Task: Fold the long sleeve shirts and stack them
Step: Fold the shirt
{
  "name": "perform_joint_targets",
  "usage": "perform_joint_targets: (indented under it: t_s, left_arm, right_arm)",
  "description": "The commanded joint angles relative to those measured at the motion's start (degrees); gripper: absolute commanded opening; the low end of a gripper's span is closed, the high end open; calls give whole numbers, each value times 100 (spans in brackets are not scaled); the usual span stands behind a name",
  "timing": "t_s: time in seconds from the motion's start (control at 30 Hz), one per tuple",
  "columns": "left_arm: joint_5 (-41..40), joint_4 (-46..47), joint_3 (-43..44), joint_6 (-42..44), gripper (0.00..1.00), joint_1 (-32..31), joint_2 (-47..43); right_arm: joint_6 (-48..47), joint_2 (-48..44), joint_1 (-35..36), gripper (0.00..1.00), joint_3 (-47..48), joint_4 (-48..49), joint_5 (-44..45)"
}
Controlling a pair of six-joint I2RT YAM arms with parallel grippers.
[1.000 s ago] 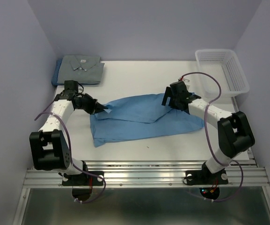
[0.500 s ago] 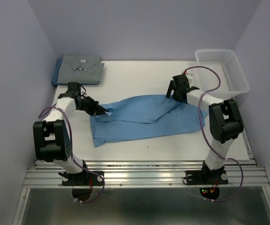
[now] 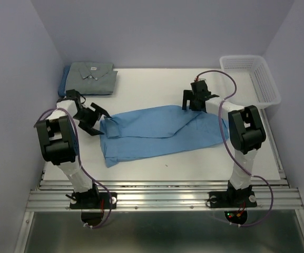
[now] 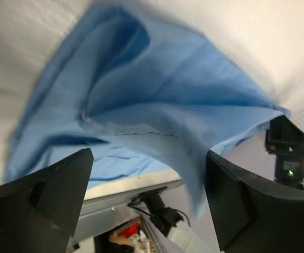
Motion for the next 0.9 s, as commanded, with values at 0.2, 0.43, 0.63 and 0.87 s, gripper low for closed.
perform_joint_targets:
  t_s: [0.2,0.43,0.63,0.87]
  left_arm:
    - [-2197,-760,1982,478,99,64,-17]
    - [-4318,-1474,2677,-58,99,3,-1105]
    - [-4047,-771,2957,144,99,-2007,-1049]
    - [-3079,-128,3310,162,99,-3258,402]
  right_arm:
    - [-777,-820,15,100,50,349,-299]
    - [-689,-1849,68,100,-469,375,-272]
    - [-329,-2412,243,100,-1075,418,-780]
    - [-232,-1843,243,100,-1112,1008,-2505]
